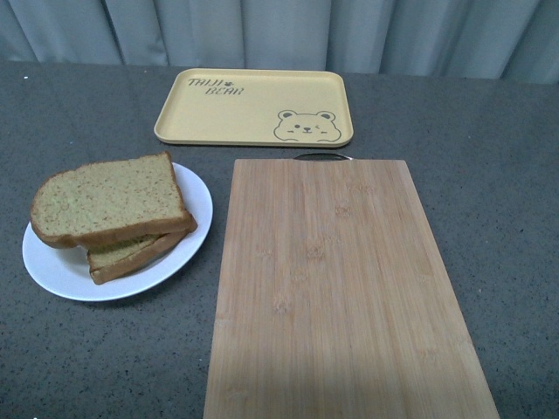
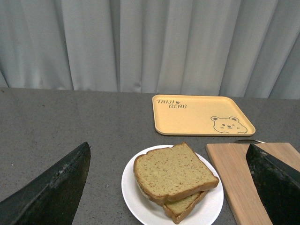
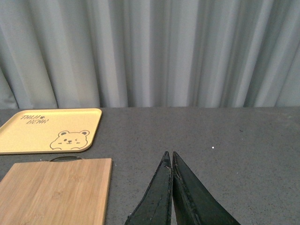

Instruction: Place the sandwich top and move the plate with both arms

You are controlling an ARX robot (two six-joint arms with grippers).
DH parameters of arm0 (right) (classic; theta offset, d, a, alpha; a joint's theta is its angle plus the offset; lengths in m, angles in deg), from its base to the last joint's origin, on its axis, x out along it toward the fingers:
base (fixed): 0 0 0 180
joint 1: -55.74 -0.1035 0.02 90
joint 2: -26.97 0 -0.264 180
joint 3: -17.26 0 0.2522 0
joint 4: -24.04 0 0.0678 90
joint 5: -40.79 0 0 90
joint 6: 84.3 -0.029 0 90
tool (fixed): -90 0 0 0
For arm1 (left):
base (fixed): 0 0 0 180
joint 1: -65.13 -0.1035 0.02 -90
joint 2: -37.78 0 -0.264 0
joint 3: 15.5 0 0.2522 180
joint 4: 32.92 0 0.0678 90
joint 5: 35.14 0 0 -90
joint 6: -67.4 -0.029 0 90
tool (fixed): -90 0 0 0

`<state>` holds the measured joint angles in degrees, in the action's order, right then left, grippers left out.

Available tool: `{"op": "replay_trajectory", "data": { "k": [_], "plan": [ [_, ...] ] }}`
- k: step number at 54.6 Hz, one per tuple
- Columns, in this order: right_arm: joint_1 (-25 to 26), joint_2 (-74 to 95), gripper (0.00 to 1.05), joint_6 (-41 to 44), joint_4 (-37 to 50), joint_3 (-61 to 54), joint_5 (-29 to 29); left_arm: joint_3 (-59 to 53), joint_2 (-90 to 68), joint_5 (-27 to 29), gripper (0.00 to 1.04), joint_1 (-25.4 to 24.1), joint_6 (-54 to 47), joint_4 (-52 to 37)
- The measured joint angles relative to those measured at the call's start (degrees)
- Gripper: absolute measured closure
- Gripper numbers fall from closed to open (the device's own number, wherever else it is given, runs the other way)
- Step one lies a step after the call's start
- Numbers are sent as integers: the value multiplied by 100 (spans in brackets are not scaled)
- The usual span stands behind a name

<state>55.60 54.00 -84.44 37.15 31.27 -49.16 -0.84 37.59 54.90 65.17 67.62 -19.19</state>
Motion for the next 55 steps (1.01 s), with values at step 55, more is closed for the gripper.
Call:
{"op": "replay_trajectory", "data": {
  "k": [55],
  "plan": [
    [0, -2673, 104, 2, -2669, 2, -20, 0, 2, -2, 7, 0, 0, 0]
  ]
}}
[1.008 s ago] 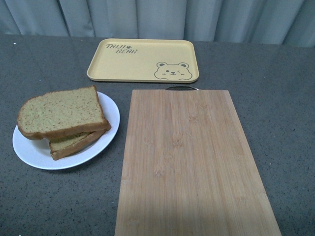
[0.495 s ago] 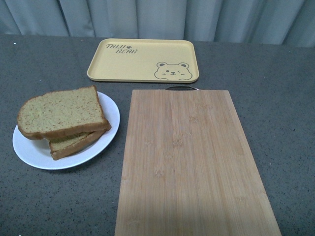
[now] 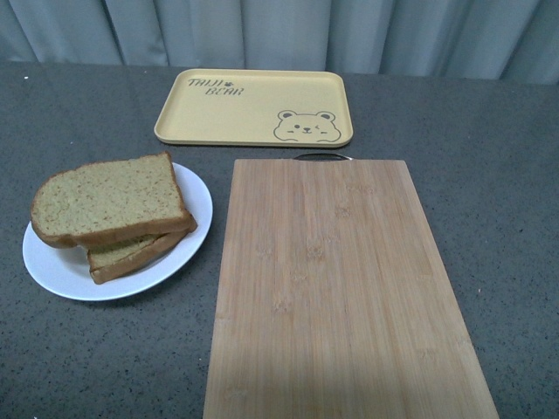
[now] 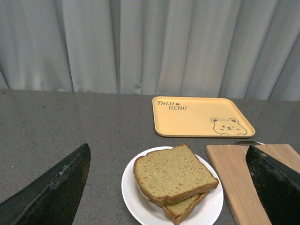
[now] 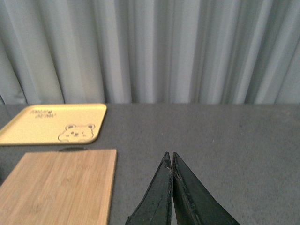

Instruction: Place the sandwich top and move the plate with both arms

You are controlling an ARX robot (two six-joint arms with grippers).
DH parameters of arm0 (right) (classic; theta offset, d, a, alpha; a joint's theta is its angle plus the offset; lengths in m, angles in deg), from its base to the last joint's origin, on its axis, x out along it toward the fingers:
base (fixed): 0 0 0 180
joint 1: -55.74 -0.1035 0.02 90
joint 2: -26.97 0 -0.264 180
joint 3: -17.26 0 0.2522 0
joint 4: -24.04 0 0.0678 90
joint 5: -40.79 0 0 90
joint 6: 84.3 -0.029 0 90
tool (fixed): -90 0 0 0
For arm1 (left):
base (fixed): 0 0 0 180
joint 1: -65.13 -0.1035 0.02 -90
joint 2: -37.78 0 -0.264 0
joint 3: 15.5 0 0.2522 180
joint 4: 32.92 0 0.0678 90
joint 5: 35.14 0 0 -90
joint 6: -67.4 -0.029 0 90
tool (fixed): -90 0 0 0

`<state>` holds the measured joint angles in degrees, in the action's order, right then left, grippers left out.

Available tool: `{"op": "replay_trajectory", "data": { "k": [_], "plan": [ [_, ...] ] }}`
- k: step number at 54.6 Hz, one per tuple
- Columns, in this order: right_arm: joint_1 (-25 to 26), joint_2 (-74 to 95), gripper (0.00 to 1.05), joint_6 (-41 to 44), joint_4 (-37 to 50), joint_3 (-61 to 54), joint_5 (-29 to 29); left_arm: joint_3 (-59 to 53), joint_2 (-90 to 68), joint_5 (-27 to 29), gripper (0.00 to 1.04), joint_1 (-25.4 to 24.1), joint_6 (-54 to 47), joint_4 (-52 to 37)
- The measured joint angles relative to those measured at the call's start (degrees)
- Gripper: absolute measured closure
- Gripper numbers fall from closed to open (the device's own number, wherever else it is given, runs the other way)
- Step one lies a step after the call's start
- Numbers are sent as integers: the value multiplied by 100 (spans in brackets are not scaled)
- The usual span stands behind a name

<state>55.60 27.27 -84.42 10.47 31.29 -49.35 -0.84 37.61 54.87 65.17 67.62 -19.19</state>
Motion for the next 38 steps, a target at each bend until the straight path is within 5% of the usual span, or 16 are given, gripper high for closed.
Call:
{"op": "replay_trajectory", "data": {
  "k": [7, 19, 29, 33, 38],
  "plan": [
    [0, 0, 103, 7, -4, 0, -2, 0, 0, 2, 7, 0, 0, 0],
    [0, -2, 68, 11, -7, 0, 0, 0, 0, 2, 7, 0, 0, 0],
    [0, -2, 27, 11, -7, 0, 0, 4, -11, 37, 7, 4, 2, 9],
    [0, -2, 8, 7, -9, 0, 4, 428, -1204, 1556, 7, 243, 898, 734],
    [2, -4, 10, 11, -9, 0, 0, 673, -3158, 1152, 7, -168, 1827, -243]
  ]
}}
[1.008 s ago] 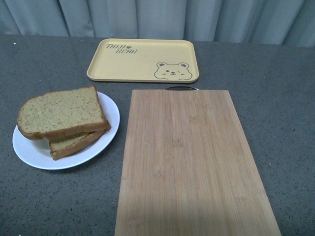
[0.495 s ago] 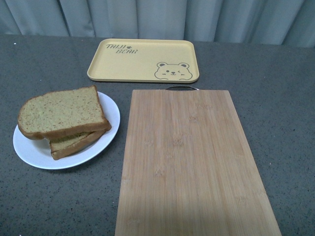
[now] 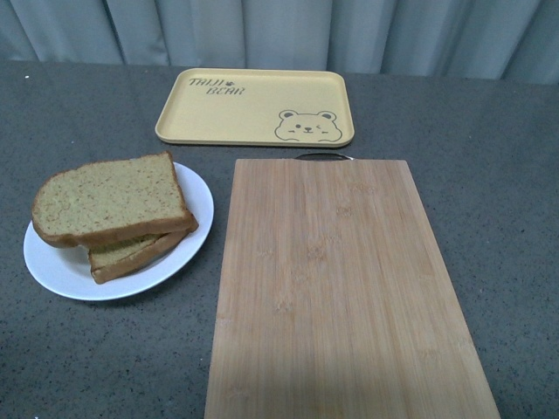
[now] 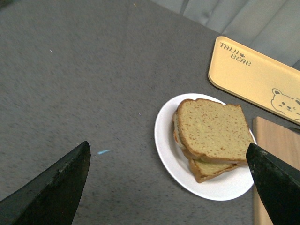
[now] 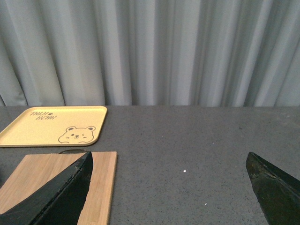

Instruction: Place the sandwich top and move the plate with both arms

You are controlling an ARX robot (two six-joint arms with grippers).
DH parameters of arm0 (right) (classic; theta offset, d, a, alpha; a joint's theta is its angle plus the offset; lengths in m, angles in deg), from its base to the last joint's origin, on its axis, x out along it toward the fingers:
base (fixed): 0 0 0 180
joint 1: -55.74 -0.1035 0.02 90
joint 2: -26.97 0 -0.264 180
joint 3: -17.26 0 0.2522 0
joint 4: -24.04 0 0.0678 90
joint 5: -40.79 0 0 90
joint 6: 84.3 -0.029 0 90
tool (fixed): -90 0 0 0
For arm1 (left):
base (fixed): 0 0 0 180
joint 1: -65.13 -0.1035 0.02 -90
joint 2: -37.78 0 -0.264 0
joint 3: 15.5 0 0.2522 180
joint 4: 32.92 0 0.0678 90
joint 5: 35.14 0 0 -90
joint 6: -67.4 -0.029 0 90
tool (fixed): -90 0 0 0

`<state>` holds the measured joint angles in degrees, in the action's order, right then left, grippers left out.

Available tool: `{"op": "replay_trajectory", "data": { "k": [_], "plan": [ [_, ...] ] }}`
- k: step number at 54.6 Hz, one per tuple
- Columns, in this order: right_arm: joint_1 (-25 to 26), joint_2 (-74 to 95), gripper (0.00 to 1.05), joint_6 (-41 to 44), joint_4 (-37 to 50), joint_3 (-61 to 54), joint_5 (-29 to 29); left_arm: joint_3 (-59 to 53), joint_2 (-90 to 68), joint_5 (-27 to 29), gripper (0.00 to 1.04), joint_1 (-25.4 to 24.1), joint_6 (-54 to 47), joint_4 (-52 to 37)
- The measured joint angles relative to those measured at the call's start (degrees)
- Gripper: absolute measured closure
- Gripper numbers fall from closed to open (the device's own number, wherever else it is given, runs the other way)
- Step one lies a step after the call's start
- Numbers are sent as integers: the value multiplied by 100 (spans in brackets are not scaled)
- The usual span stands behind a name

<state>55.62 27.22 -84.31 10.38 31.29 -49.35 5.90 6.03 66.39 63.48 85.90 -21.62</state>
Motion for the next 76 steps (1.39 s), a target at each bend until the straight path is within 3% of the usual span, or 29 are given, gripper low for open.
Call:
{"op": "replay_trajectory", "data": {
  "k": [10, 21, 31, 40, 68, 76],
  "plan": [
    [0, 0, 9, -2, 0, 0, 0, 765, -3132, -1228, 7, -511, 966, -1508],
    [0, 0, 9, -2, 0, 0, -2, 1663, -5608, -1980, 7, -999, 1259, -1545],
    [0, 0, 9, 0, 0, 0, 0, 1897, -6083, -2295, 7, -1228, 1602, -1067],
    [0, 0, 9, -2, 0, 0, 0, 1860, -6358, -2592, 7, -1064, 1982, -1318],
    [0, 0, 9, -2, 0, 0, 0, 2253, -7434, -2699, 7, -737, 2105, -1311],
    [0, 0, 9, -2, 0, 0, 0, 2474, -7731, -2791, 25, -704, 2227, -1261]
  ]
}}
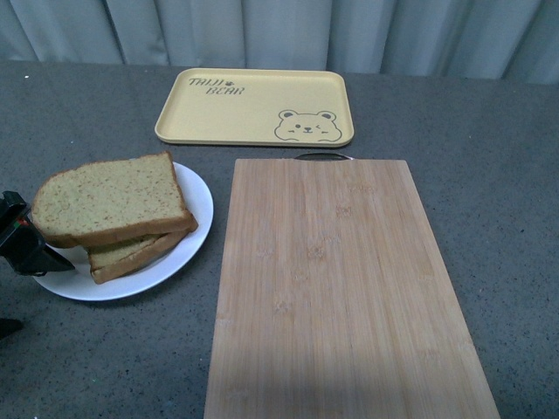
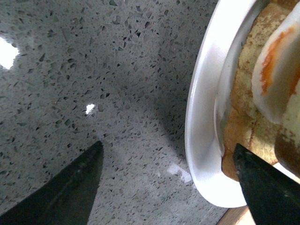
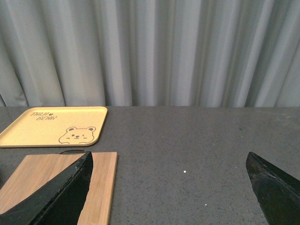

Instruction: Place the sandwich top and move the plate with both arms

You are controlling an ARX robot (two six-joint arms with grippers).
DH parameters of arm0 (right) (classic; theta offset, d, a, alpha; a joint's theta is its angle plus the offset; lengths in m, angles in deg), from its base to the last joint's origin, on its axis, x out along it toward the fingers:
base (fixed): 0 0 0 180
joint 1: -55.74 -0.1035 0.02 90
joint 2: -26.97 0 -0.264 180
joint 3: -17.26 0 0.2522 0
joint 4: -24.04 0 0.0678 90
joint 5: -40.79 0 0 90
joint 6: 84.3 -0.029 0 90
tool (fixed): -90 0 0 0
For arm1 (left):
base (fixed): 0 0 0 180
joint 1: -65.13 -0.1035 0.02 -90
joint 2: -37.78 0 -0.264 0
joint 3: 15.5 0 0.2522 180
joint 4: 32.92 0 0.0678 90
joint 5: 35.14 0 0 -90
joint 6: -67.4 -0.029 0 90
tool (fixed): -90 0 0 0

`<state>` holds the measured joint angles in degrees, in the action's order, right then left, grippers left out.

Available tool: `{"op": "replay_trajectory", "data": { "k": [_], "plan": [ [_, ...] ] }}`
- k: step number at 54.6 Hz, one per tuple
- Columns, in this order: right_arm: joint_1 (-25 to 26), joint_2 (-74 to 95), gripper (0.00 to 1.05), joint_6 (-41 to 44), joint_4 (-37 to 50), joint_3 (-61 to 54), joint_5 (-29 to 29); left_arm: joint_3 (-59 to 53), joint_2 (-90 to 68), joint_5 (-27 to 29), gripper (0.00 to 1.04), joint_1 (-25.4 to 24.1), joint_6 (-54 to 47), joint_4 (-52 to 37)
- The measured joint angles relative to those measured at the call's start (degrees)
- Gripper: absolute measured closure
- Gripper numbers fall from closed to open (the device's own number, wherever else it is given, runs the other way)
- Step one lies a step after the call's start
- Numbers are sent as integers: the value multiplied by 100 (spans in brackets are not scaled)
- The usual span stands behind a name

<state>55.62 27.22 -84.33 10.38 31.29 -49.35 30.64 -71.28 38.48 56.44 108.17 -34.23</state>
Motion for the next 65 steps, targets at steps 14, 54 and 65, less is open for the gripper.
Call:
{"op": "replay_trajectory", "data": {
  "k": [14, 54, 65],
  "plan": [
    [0, 2, 9, 2, 0, 0, 0, 337, -450, -282, 68, 48, 487, -188],
    [0, 0, 9, 2, 0, 0, 0, -192, -511, -1025, 101, -201, 1051, -2374],
    [0, 0, 9, 0, 0, -2, 0, -380, -492, -1084, 101, -289, 1495, -3198]
  ]
}}
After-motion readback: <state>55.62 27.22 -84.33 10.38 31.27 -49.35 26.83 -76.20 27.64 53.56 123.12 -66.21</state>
